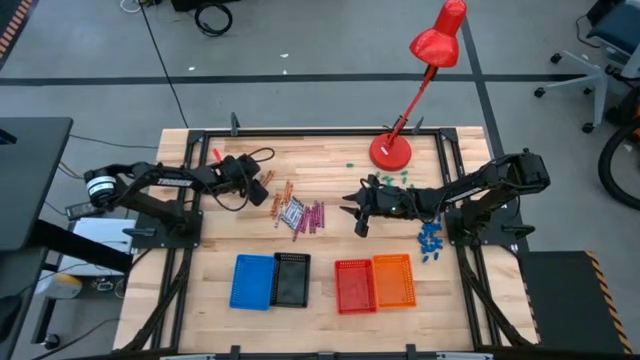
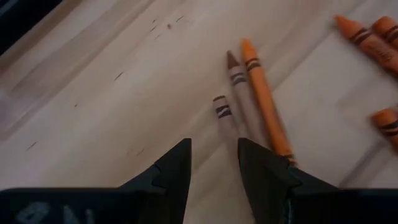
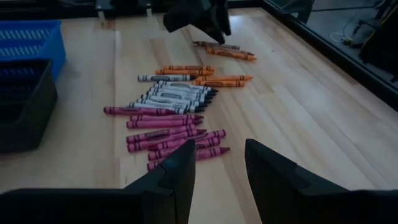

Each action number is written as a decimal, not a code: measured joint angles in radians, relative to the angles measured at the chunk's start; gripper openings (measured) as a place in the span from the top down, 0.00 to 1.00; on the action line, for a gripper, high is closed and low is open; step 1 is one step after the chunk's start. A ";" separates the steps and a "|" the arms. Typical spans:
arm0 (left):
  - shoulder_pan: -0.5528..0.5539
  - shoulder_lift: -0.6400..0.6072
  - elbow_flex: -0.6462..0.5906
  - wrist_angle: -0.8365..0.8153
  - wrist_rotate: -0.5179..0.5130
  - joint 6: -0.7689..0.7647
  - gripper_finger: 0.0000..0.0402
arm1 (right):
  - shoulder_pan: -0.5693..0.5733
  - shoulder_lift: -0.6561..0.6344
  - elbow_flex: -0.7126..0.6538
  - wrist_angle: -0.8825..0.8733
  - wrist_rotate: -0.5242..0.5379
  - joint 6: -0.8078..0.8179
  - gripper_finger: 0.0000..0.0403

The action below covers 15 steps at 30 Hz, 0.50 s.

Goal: Sort crayons
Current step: Put the brown crayon into the black basket

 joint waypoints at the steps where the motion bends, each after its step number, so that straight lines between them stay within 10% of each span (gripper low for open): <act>1: 0.010 0.000 0.000 -0.004 0.002 0.001 0.64 | 0.000 0.000 0.000 0.000 0.000 -0.001 0.64; 15: 0.073 -0.022 0.000 0.001 0.145 0.012 0.65 | -0.009 0.000 0.000 -0.001 -0.001 -0.001 0.64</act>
